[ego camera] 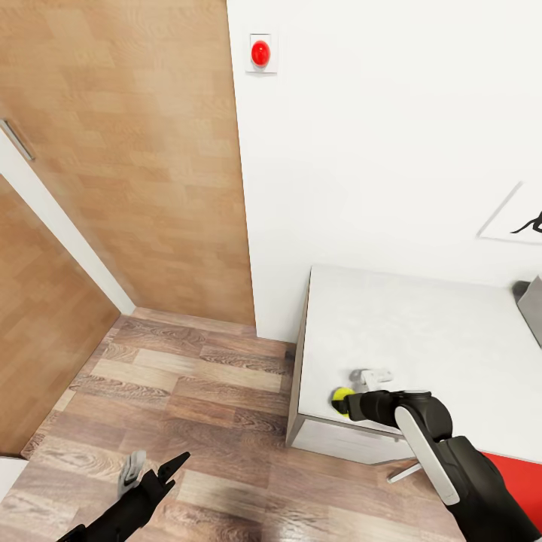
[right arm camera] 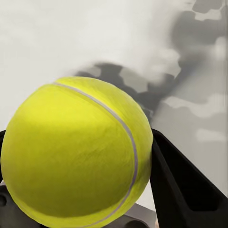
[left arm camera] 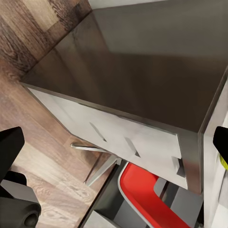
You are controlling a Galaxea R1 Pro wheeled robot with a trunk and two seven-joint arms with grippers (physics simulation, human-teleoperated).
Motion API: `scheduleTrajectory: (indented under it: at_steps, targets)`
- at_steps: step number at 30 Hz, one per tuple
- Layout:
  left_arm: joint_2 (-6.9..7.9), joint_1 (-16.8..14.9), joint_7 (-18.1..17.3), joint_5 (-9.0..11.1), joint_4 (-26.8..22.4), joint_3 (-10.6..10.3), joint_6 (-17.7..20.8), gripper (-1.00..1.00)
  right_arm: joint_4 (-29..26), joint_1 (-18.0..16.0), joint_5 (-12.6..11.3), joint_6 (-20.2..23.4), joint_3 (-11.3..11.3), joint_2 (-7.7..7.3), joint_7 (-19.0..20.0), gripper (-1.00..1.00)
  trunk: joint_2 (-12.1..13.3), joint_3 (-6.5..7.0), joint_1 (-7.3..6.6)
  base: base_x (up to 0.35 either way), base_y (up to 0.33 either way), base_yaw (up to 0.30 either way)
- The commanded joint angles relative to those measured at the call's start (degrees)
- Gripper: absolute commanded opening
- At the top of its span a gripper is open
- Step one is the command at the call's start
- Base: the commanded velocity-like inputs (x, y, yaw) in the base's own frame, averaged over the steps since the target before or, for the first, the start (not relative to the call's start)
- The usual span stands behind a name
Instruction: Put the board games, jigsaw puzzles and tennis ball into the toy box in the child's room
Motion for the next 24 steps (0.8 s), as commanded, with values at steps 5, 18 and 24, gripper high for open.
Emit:
scheduleTrajectory:
  at_steps: [5, 18, 24]
  targets:
    - [0.05, 0.00, 0.05, 0.41, -0.05, -0.03, 0.22, 1.00, -0.05, -0.04, -0.45, 0.19, -0.02, -0.07, -0.49, -1.00, -0.10, -0.08, 0.03, 0.000, 0.000, 0.000]
    - [-0.01, 0.00, -0.02, 0.46, -0.41, -0.21, 0.18, 1.00, -0.64, 0.20, -0.40, 0.19, -0.33, -0.15, -0.44, -1.00, -0.10, -0.08, 0.03, 0.000, 0.000, 0.000]
    - [-0.19, 0.00, -0.11, 0.44, -1.73, -0.53, 0.15, 1.00, -1.67, 0.36, -0.44, 0.19, -0.58, -0.33, -0.33, -1.00, -0.10, -0.08, 0.03, 0.000, 0.000, 0.000]
